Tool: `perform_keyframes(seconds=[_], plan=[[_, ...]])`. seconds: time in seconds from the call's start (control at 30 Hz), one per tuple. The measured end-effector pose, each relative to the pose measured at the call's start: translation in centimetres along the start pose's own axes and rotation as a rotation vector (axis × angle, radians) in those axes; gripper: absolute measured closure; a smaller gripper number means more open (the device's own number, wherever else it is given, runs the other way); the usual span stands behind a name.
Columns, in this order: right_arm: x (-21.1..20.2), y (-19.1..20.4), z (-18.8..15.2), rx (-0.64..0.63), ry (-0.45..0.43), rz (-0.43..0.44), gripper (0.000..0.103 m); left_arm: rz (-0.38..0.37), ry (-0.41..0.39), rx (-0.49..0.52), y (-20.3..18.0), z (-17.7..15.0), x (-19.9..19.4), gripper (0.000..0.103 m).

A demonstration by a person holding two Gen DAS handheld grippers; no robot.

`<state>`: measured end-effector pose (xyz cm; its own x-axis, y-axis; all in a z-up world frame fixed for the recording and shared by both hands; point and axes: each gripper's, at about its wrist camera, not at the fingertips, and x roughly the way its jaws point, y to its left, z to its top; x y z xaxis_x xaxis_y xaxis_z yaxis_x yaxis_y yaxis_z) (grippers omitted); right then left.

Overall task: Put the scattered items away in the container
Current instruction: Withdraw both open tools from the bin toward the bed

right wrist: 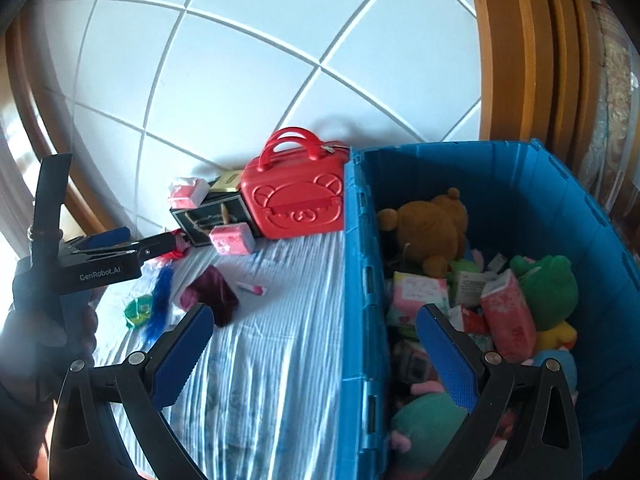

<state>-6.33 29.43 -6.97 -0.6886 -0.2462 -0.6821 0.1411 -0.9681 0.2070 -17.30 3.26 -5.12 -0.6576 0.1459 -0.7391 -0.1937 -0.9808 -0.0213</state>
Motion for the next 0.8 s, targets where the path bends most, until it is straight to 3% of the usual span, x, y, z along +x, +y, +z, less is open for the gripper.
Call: perform_keyframes(seconds=[0.33,0.8], plan=[[3.7,7.3,-1.2,-0.075,0.044,0.024,0.001,0.052,0.051,-0.085,9.9,-4.3,-0.5,0.001],[12.0,17.1,-4.8,-0.135,0.159,0.063,0.001,0.132,0.155,-0.158,21.8,-10.5,0.9,0.001]])
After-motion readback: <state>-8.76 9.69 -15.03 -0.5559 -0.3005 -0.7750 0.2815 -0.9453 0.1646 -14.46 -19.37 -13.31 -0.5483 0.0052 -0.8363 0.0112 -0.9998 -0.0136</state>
